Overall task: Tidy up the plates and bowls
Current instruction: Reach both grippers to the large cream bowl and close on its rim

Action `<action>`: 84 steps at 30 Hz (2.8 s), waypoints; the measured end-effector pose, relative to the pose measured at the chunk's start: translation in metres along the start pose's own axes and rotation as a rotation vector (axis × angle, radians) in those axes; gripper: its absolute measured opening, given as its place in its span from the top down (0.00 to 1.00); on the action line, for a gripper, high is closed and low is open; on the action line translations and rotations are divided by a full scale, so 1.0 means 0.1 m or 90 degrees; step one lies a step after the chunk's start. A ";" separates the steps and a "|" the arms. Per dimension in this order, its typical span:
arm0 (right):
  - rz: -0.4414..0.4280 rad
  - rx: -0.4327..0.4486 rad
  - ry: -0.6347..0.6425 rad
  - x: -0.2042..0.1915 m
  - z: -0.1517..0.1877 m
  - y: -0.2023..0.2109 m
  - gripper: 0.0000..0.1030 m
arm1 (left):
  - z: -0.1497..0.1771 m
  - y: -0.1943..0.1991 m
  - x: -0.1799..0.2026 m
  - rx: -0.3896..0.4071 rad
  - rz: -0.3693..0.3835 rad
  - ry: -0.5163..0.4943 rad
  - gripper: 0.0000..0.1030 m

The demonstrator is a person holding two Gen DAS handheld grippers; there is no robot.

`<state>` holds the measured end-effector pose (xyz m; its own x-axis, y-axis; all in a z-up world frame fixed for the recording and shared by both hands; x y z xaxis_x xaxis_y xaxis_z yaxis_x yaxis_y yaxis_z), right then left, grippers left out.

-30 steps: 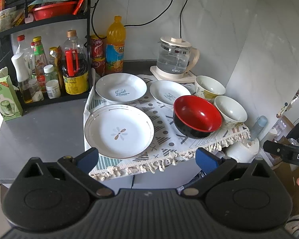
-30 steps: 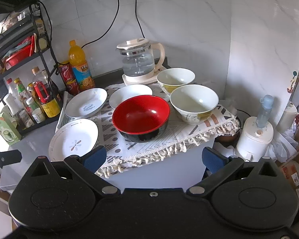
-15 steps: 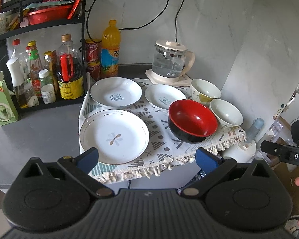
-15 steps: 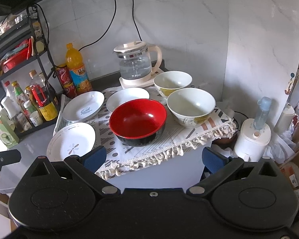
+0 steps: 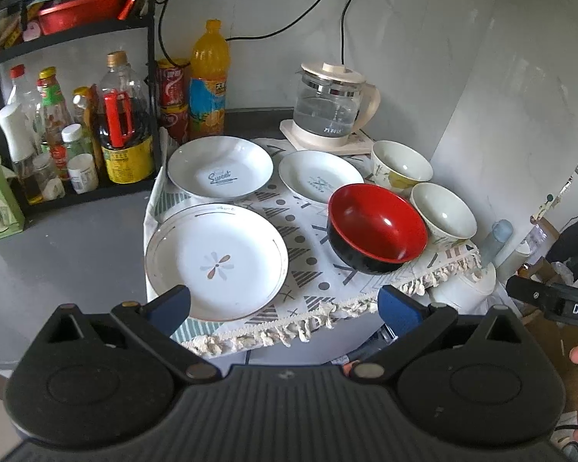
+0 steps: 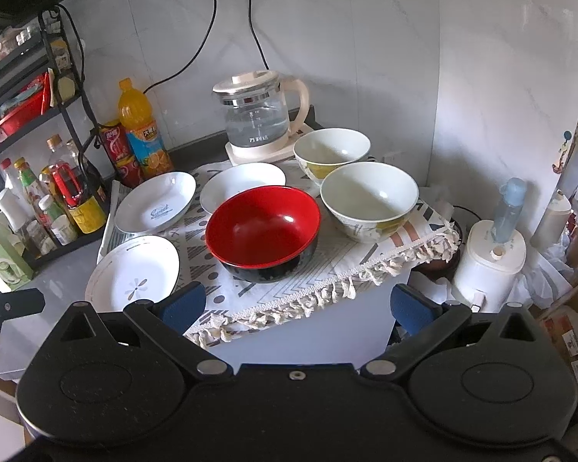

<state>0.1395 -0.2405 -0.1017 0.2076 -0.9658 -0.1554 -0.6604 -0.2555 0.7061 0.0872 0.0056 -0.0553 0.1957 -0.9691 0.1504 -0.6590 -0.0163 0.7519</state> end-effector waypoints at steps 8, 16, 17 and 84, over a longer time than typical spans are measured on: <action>0.007 -0.006 -0.003 0.02 -0.16 -0.24 0.00 | -0.25 -0.35 -0.11 -0.023 -0.007 -0.016 0.01; 0.017 0.001 -0.022 0.08 -0.36 -0.49 0.00 | -0.60 -0.73 -0.12 -0.034 0.004 -0.036 0.01; 0.017 0.002 -0.027 0.10 -0.38 -0.52 0.00 | -0.66 -0.78 -0.11 -0.034 0.008 -0.037 0.01; 0.005 -0.178 -0.193 1.72 -0.81 -2.30 0.62 | -1.37 -3.42 2.13 -0.236 0.164 -0.100 0.65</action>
<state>0.3858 -0.3445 -0.2353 -0.0465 -0.9473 -0.3169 -0.4312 -0.2671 0.8618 0.4540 -0.1619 -0.1929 -0.0705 -0.9560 0.2848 -0.3632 0.2905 0.8853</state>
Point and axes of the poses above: each gripper's, at about its wrist camera, not at the fingertips, and y roughly against the way its jaws point, x to its right, z to its underside, the point moved 7 cm from there along -y, roughly the way its jaws point, and after that the axes turned 3 degrees about -x, right-handed, at the moved point
